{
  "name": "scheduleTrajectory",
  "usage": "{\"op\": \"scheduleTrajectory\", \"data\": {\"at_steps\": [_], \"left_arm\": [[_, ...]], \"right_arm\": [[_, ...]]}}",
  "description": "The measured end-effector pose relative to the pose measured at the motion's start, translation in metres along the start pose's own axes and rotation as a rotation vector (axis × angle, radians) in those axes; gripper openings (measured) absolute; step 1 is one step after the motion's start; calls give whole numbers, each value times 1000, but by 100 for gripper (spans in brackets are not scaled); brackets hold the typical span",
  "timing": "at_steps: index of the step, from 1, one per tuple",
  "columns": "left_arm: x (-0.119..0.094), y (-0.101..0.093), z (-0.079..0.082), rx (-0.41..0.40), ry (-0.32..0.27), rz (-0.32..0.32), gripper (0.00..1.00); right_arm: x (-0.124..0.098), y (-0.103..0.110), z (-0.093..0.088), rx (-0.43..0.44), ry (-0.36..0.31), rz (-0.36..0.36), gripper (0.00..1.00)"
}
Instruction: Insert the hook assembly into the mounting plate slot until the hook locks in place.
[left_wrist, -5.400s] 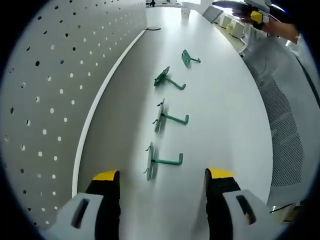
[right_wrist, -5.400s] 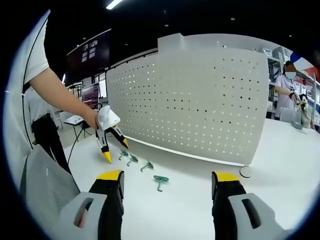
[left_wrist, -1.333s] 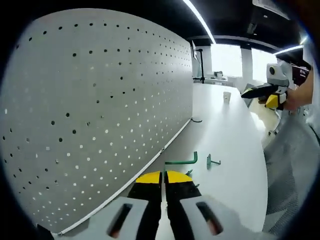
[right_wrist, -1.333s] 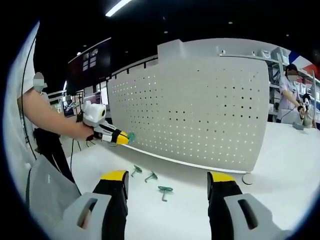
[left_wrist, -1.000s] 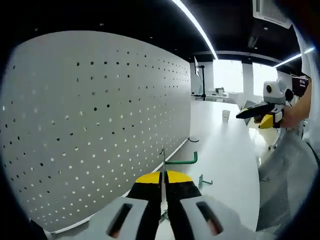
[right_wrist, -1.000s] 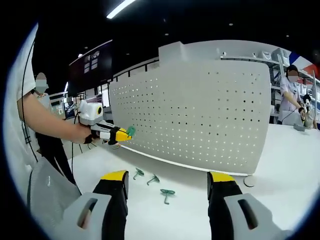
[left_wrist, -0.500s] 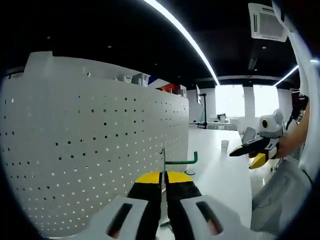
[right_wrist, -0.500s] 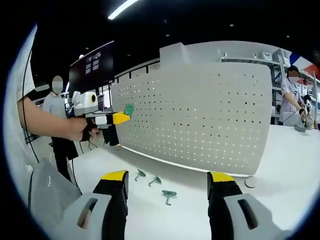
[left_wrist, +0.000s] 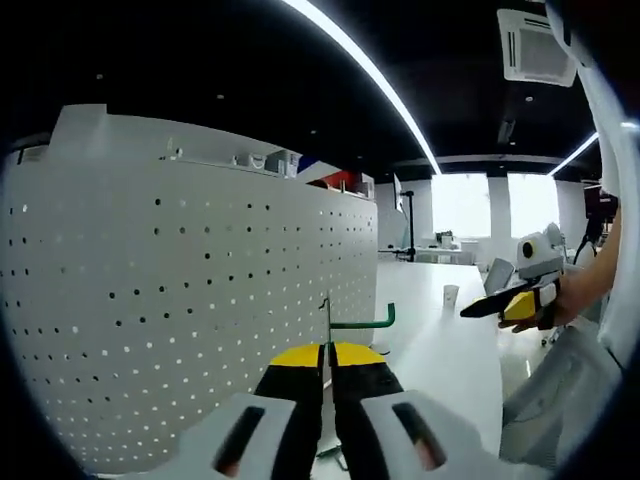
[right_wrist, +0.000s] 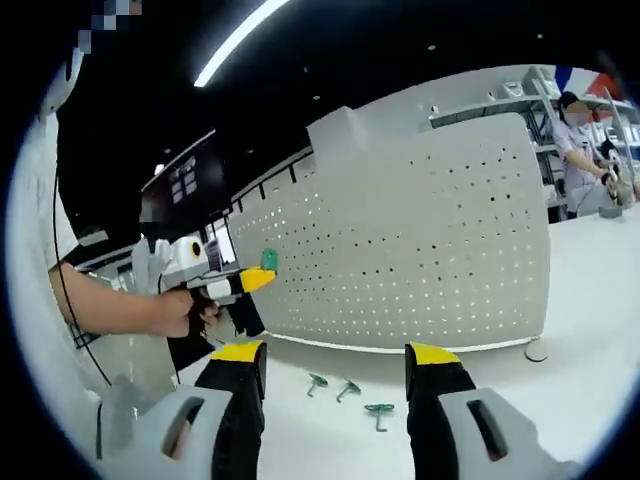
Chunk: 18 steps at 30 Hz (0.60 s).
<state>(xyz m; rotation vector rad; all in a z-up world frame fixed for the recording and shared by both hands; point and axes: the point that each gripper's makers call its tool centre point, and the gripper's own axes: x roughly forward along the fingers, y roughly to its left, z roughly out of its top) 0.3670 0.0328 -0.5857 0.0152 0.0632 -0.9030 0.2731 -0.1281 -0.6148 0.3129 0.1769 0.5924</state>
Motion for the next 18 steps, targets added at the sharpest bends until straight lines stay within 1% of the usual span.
{"op": "scheduleTrajectory", "data": {"at_steps": [4, 6, 13, 16, 18], "left_arm": [[1, -1, -1, -1, 3, -1, 1], [1, -2, 0, -1, 3, 0, 1], [4, -8, 1, 2, -3, 5, 1], [5, -12, 1, -2, -6, 3, 1], [6, -14, 1, -6, -10, 4, 1]], "right_arm": [[1, -1, 1, 2, -2, -1, 52], [3, 2, 2, -6, -4, 1, 52], [23, 17, 11, -6, -33, 36, 48], [30, 21, 12, -6, -32, 55, 46], [36, 25, 17, 1, -43, 65, 44]]}}
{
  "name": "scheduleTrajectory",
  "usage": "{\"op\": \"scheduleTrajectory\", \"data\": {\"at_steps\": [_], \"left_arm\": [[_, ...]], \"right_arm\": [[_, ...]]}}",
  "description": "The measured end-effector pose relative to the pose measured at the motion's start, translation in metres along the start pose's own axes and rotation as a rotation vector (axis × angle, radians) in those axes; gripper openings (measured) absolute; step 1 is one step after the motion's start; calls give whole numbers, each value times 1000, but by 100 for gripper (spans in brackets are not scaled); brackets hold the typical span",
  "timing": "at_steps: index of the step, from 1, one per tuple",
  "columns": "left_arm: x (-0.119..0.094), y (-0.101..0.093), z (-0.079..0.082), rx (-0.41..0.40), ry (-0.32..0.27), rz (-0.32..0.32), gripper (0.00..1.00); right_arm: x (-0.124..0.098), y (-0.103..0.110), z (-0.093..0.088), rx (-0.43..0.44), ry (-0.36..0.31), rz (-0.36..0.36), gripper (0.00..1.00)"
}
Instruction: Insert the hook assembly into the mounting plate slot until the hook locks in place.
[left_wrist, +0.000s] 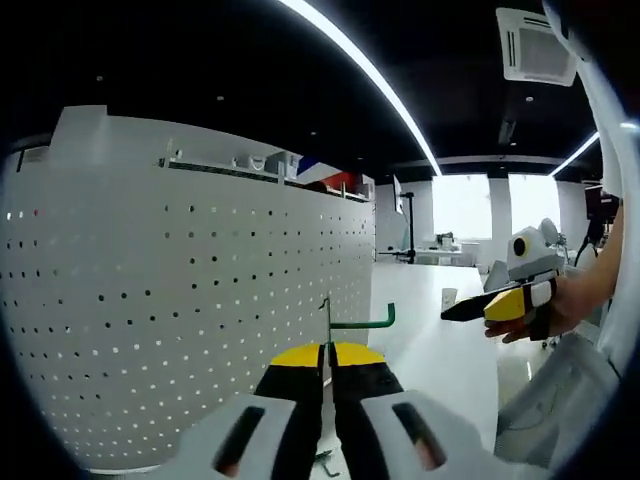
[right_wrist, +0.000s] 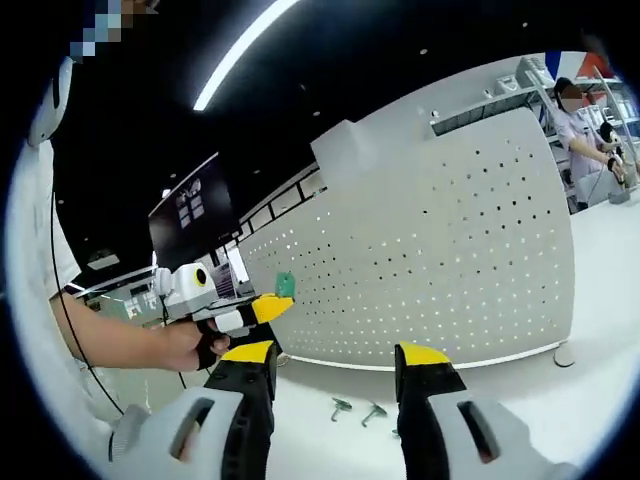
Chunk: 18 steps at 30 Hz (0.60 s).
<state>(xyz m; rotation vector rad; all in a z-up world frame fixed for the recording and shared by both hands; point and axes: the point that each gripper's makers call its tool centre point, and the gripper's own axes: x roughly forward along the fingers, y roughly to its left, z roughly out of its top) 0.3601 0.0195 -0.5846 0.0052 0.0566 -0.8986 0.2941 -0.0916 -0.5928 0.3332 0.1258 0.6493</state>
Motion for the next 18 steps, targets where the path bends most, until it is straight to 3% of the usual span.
{"op": "scheduleTrajectory", "data": {"at_steps": [10, 18], "left_arm": [[6, -19, 1, -16, -12, -8, 1], [11, -34, 4, -27, -24, -16, 1]], "right_arm": [[22, 15, 11, 2, -22, 42, 38], [33, 29, 15, 15, -38, 85, 26]]}}
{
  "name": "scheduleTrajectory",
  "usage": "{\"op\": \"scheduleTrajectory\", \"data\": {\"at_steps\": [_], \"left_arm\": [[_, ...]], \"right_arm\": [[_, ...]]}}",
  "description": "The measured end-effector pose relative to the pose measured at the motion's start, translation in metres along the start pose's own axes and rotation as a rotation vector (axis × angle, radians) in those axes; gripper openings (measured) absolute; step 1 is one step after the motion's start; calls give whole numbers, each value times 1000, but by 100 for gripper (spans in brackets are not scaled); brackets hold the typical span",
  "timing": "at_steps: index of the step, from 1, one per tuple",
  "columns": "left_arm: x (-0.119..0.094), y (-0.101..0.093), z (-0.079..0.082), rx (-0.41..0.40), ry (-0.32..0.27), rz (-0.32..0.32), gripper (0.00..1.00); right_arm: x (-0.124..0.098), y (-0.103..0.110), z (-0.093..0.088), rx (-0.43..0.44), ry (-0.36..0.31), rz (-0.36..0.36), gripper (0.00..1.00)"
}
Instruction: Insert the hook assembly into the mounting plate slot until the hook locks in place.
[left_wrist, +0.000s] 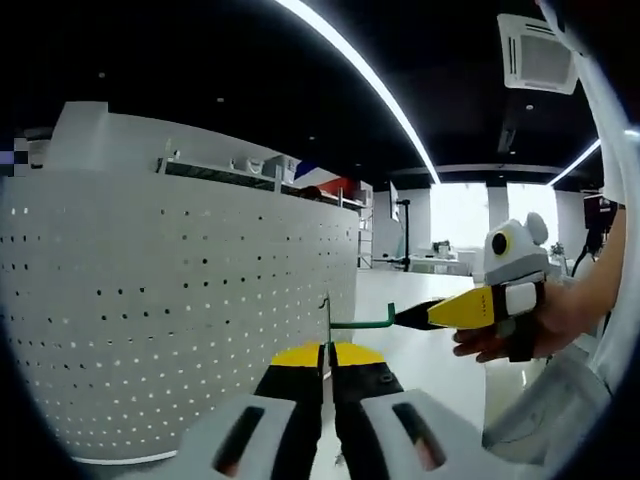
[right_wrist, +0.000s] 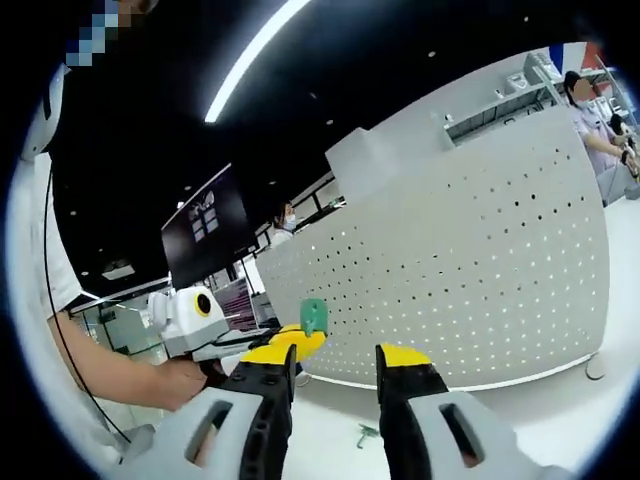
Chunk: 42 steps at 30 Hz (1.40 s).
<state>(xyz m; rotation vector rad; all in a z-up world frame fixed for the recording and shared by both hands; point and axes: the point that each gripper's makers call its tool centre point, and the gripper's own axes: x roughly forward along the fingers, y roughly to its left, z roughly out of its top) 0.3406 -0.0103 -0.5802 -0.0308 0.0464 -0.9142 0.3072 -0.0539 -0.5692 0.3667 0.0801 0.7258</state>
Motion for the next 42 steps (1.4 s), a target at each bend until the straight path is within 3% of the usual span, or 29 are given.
{"op": "scheduleTrajectory", "data": {"at_steps": [13, 22, 42], "left_arm": [[8, -21, 1, 4, -6, -21, 1], [6, -26, 2, -16, -12, -12, 1], [5, -24, 3, -2, -5, 10, 1]], "right_arm": [[14, 6, 2, 29, -13, 18, 13], [25, 10, 4, 2, -12, 23, 4], [25, 10, 5, -11, -11, -16, 1]]}}
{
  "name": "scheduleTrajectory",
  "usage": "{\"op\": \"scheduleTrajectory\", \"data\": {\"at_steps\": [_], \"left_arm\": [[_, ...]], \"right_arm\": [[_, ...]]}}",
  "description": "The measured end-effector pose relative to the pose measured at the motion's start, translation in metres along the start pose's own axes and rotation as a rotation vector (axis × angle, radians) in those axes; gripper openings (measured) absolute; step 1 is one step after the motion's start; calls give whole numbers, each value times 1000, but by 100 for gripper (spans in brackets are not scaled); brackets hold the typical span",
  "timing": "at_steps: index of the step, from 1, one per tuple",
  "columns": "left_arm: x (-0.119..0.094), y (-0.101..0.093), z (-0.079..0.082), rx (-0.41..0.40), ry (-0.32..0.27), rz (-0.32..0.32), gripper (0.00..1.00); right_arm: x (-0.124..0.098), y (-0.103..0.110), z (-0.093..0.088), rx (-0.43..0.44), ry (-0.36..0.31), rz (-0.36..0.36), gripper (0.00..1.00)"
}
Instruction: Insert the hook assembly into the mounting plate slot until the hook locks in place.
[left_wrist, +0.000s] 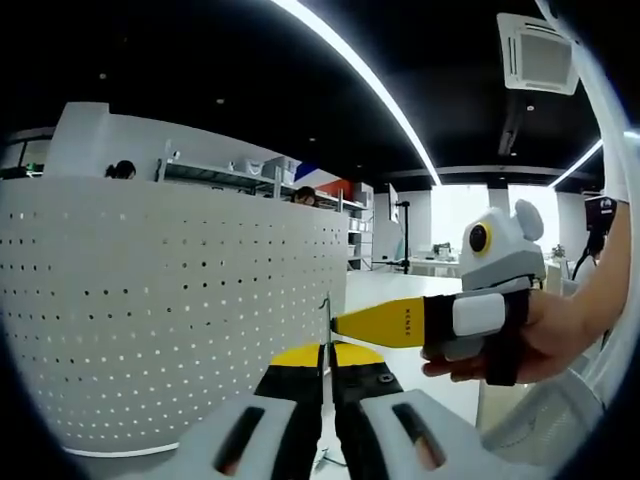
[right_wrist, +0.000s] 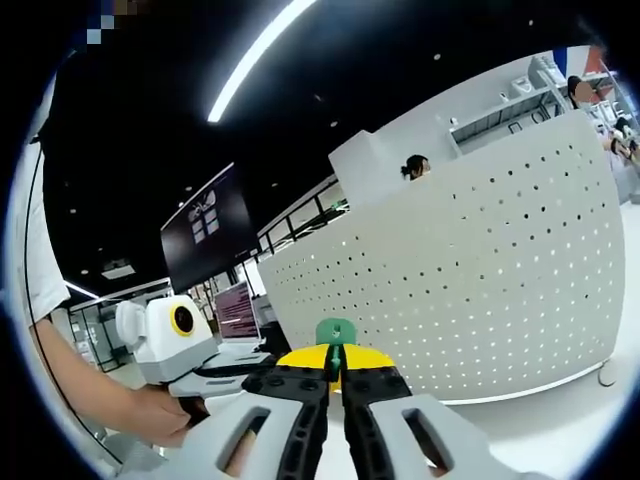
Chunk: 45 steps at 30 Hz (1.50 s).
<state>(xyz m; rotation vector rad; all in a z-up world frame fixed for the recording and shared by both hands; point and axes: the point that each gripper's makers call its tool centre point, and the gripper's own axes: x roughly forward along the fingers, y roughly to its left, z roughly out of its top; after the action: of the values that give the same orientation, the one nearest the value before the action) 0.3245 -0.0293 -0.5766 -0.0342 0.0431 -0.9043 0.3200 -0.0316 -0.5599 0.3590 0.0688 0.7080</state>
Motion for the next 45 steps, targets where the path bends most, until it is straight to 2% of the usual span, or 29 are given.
{"op": "scheduleTrajectory", "data": {"at_steps": [9, 10, 11, 12, 16, 19, 22, 24, 30, 34, 38, 40, 45], "left_arm": [[0, 0, -2, -10, 8, -2, 6], [1, 0, -4, -3, 18, 0, 11], [1, 3, -12, -10, 64, 7, 16], [2, 4, -15, -24, 77, 3, 22], [3, 11, -21, -33, 95, 17, 54], [3, 16, -20, -25, 88, 45, 76], [2, 18, -21, -28, 87, 54, 89], [2, 20, -23, 1, 89, 70, 98], [2, 15, -30, 37, 118, 63, 100], [0, 18, -29, 38, 108, 74, 100], [-4, 27, -31, 1, 114, 106, 100], [-10, 37, -41, 9, 177, 150, 97], [-18, 51, -43, -44, 171, 177, 96]], "right_arm": [[0, 1, -1, -12, 7, 2, 1], [0, 1, -1, -11, 8, 2, 1], [0, 2, -1, -10, 8, 5, 1], [0, 1, 0, -12, 8, 4, 1], [1, 2, -1, -10, 11, 6, 1], [2, 3, -1, -6, 12, 9, 1], [3, 4, -2, -4, 15, 14, 1], [3, 5, -2, -2, 16, 16, 1], [3, 7, -3, 0, 22, 21, 1], [3, 7, -3, -9, 24, 17, 1], [0, 3, -1, -54, 33, -6, 1], [0, 1, 0, -76, 40, -19, 1], [0, 0, 1, -79, 35, -22, 1]]}}
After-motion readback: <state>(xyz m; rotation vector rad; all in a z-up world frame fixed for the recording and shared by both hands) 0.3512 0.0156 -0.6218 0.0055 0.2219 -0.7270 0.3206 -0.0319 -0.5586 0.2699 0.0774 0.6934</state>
